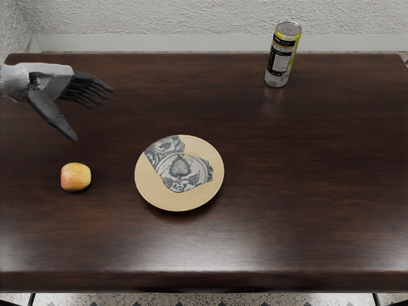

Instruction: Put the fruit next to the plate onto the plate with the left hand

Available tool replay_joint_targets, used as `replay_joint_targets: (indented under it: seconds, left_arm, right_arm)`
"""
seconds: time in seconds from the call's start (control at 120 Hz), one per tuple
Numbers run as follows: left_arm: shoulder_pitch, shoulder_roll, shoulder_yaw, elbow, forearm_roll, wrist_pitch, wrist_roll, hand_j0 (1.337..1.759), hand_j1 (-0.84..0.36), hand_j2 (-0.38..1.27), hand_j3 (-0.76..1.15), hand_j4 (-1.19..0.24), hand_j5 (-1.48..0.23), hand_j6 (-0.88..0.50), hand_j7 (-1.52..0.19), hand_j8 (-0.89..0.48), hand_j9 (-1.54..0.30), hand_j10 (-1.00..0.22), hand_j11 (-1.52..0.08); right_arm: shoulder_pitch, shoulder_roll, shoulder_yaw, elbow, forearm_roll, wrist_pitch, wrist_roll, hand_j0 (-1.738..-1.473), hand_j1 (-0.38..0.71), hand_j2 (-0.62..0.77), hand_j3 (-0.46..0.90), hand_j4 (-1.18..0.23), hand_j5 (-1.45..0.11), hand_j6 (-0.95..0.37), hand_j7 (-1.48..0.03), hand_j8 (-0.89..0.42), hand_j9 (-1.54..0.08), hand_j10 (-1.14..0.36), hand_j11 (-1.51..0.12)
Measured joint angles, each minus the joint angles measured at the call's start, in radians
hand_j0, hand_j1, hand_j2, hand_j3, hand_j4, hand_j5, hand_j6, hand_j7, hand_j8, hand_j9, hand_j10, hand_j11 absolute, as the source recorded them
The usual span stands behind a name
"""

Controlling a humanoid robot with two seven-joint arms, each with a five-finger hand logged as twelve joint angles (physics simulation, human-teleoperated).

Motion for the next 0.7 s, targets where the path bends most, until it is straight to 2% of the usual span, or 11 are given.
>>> replay_joint_targets:
  seconds: [0.108, 0.15, 0.183, 0.242, 0.283, 0.325, 0.375, 0.45, 0.533, 0.583, 0.7]
  left_arm:
    - [0.000, 0.003, -0.002, -0.036, 0.000, 0.000, 0.002, 1.658, 0.06, 0.05, 0.00, -0.25, -0.32, -0.25, -0.32, -0.25, -0.32, -0.25, -0.32]
    - [0.001, 0.004, -0.002, -0.043, 0.001, 0.000, 0.026, 1.658, 0.06, 0.05, 0.00, -0.25, -0.32, -0.25, -0.32, -0.25, -0.32, -0.25, -0.32]
    - [0.000, 0.004, -0.002, -0.047, 0.001, 0.000, 0.077, 1.658, 0.06, 0.05, 0.00, -0.25, -0.32, -0.25, -0.32, -0.25, -0.32, -0.25, -0.32]
    - [-0.010, 0.019, -0.008, -0.054, 0.002, 0.000, 0.225, 1.658, 0.06, 0.05, 0.00, -0.25, -0.32, -0.25, -0.32, -0.25, -0.32, -0.25, -0.32]
    - [-0.028, 0.082, -0.026, -0.070, 0.005, 0.000, 0.310, 1.658, 0.06, 0.05, 0.00, -0.25, -0.32, -0.25, -0.32, -0.25, -0.32, -0.25, -0.32]
    - [-0.033, 0.172, -0.060, -0.110, 0.010, 0.000, 0.367, 1.658, 0.05, 0.05, 0.00, -0.25, -0.32, -0.25, -0.32, -0.25, -0.32, -0.25, -0.32]
    - [-0.034, 0.223, -0.089, -0.173, 0.033, 0.000, 0.411, 1.658, 0.05, 0.05, 0.00, -0.25, -0.32, -0.25, -0.32, -0.25, -0.32, -0.25, -0.32]
    - [-0.031, 0.217, -0.114, -0.264, 0.080, -0.001, 0.448, 1.658, 0.05, 0.05, 0.00, -0.26, -0.33, -0.26, -0.33, -0.26, -0.33, -0.26, -0.33]
    - [-0.021, 0.143, -0.124, -0.340, 0.198, 0.000, 0.467, 1.658, 0.05, 0.05, 0.00, -0.26, -0.33, -0.26, -0.33, -0.26, -0.33, -0.26, -0.33]
    - [0.047, 0.068, -0.122, -0.369, 0.338, 0.001, 0.473, 1.658, 0.04, 0.05, 0.00, -0.26, -0.33, -0.26, -0.33, -0.26, -0.33, -0.26, -0.33]
    - [0.160, -0.023, -0.119, -0.413, 0.625, 0.110, 0.479, 1.658, 0.04, 0.05, 0.00, -0.26, -0.34, -0.26, -0.34, -0.26, -0.34, -0.26, -0.34]
  right_arm:
    - [0.003, 0.000, 0.001, -0.019, 0.001, 0.001, -0.001, -1.658, -0.31, -0.01, 0.00, -0.03, -0.04, -0.03, -0.04, -0.03, -0.04, -0.03, -0.04]
    - [0.003, 0.000, 0.001, -0.024, 0.001, 0.001, -0.001, -1.658, -0.31, -0.01, 0.00, -0.03, -0.04, -0.03, -0.04, -0.03, -0.04, -0.03, -0.04]
    - [0.003, 0.000, 0.001, -0.026, 0.001, 0.001, -0.001, -1.658, -0.31, -0.01, 0.00, -0.03, -0.04, -0.03, -0.04, -0.03, -0.04, -0.03, -0.04]
    - [0.003, 0.000, 0.001, -0.028, 0.001, 0.001, 0.000, -1.658, -0.31, -0.01, 0.00, -0.03, -0.04, -0.03, -0.04, -0.03, -0.04, -0.03, -0.04]
    - [0.003, 0.000, 0.001, -0.029, 0.001, 0.001, 0.000, -1.658, -0.31, -0.01, 0.00, -0.03, -0.04, -0.03, -0.04, -0.03, -0.04, -0.03, -0.04]
    - [0.003, 0.000, 0.001, -0.030, 0.001, 0.001, 0.000, -1.658, -0.31, -0.01, 0.00, -0.03, -0.04, -0.03, -0.04, -0.03, -0.04, -0.03, -0.04]
    - [0.003, 0.000, 0.001, -0.030, 0.001, 0.001, 0.000, -1.658, -0.31, -0.01, 0.00, -0.03, -0.04, -0.03, -0.04, -0.03, -0.04, -0.03, -0.04]
    - [0.003, 0.000, 0.001, -0.030, 0.001, 0.001, 0.000, -1.658, -0.31, -0.01, 0.00, -0.03, -0.04, -0.03, -0.04, -0.03, -0.04, -0.03, -0.04]
    - [0.004, 0.000, 0.001, -0.031, 0.000, 0.001, 0.000, -1.658, -0.31, -0.01, 0.00, -0.03, -0.04, -0.03, -0.04, -0.03, -0.04, -0.03, -0.04]
    - [0.004, 0.000, 0.000, -0.032, 0.000, 0.001, 0.000, -1.658, -0.31, -0.01, 0.00, -0.03, -0.04, -0.03, -0.04, -0.03, -0.04, -0.03, -0.04]
    - [0.005, 0.000, 0.001, -0.032, 0.000, 0.001, 0.000, -1.658, -0.31, -0.01, 0.00, -0.03, -0.04, -0.03, -0.04, -0.03, -0.04, -0.03, -0.04]
